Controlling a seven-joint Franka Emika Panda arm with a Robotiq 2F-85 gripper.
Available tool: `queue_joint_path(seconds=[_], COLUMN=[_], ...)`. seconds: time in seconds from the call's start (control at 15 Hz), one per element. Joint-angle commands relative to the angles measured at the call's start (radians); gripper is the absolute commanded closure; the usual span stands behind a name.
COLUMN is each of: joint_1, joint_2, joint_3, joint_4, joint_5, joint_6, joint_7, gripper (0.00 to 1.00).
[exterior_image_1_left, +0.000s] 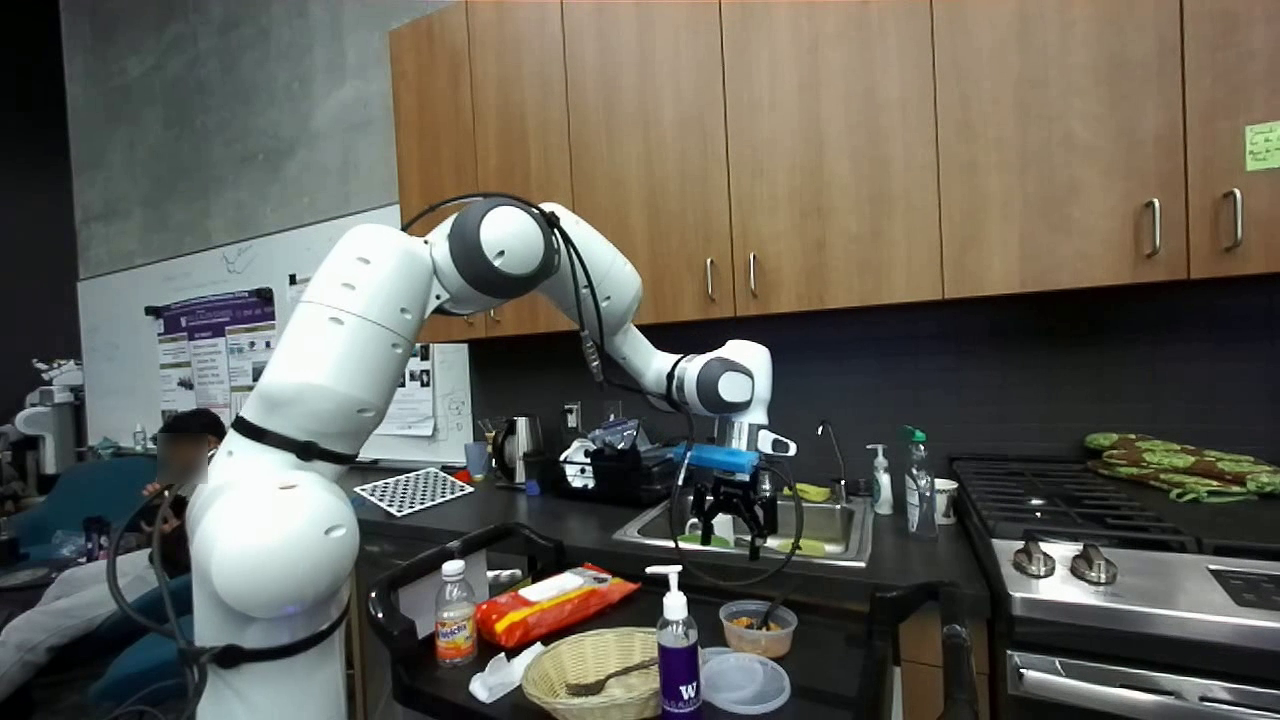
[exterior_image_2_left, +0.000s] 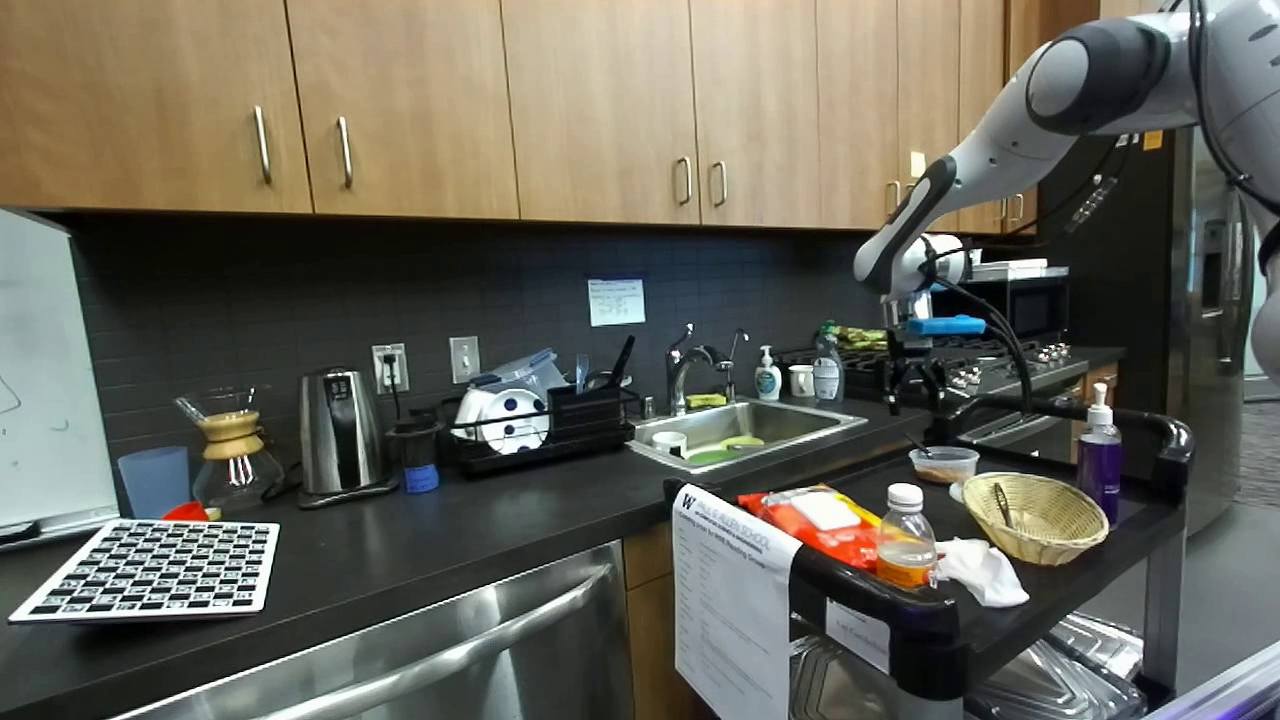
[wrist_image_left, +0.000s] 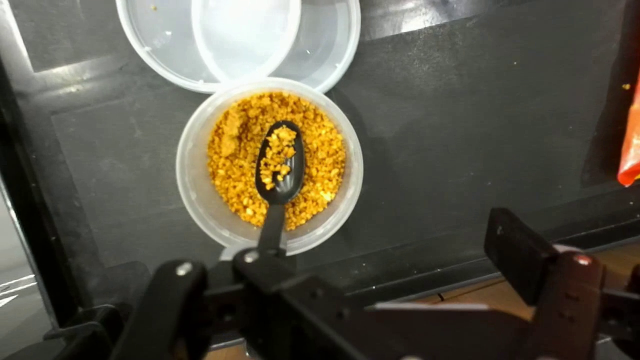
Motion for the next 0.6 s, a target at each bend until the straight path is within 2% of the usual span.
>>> queue_joint_path(seconds=[0.0, 0.53], joint_1=[-0.004, -0.012], joint_2=[0.025, 0.116], joint_3=[0.006, 0.033], joint_4=[-0.017, -0.013], joint_5=[0.008, 0.025], joint_6=[0.031, 0.087], joint_7=[-0.010, -0.033], gripper=[0.00, 0.00])
